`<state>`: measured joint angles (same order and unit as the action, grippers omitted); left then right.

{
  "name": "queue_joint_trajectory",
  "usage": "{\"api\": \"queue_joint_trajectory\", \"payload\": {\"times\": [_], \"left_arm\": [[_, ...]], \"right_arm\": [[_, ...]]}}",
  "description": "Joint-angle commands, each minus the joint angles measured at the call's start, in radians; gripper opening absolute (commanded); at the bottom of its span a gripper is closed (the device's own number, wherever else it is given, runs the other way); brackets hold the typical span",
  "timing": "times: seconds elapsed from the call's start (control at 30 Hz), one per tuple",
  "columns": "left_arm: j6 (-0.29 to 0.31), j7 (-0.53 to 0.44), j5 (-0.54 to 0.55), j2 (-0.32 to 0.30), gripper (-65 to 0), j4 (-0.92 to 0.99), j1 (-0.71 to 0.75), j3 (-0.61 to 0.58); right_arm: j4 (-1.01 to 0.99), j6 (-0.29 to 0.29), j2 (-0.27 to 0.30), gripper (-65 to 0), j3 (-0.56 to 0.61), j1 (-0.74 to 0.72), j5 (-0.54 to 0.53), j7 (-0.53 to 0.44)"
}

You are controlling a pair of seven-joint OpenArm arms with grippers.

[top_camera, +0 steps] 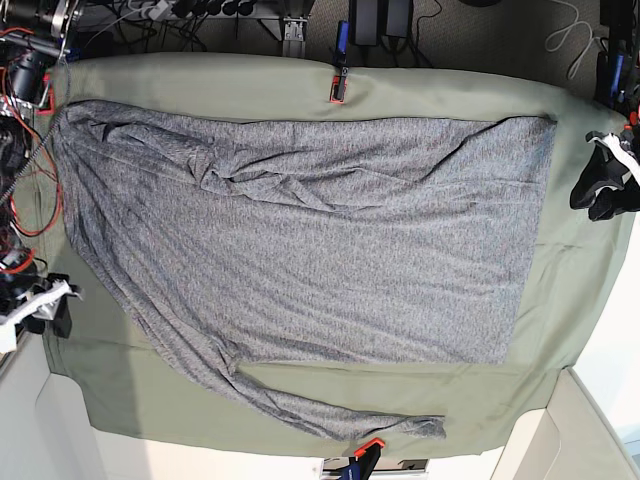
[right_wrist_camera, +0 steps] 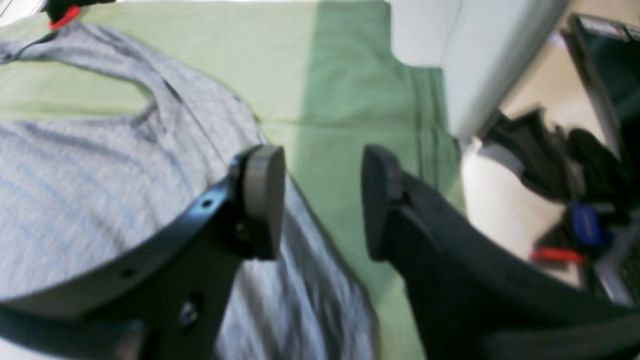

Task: Fold the T-shirt properly
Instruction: 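Move both grippers to the shirt's side edge near the hem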

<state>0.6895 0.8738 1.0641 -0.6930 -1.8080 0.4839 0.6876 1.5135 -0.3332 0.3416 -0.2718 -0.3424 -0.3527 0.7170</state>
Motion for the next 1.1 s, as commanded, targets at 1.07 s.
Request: {"api": "queue_joint_trajectory", "payload": {"times": [1.07], "left_arm": [[0.009,-0.01,0.016,-0.022,-35.4,-0.012,-0.002,0.012]], "right_arm": [[-0.887,0.13,-0.124,-33.6,0.167,-0.441,0.262,-0.348]]}}
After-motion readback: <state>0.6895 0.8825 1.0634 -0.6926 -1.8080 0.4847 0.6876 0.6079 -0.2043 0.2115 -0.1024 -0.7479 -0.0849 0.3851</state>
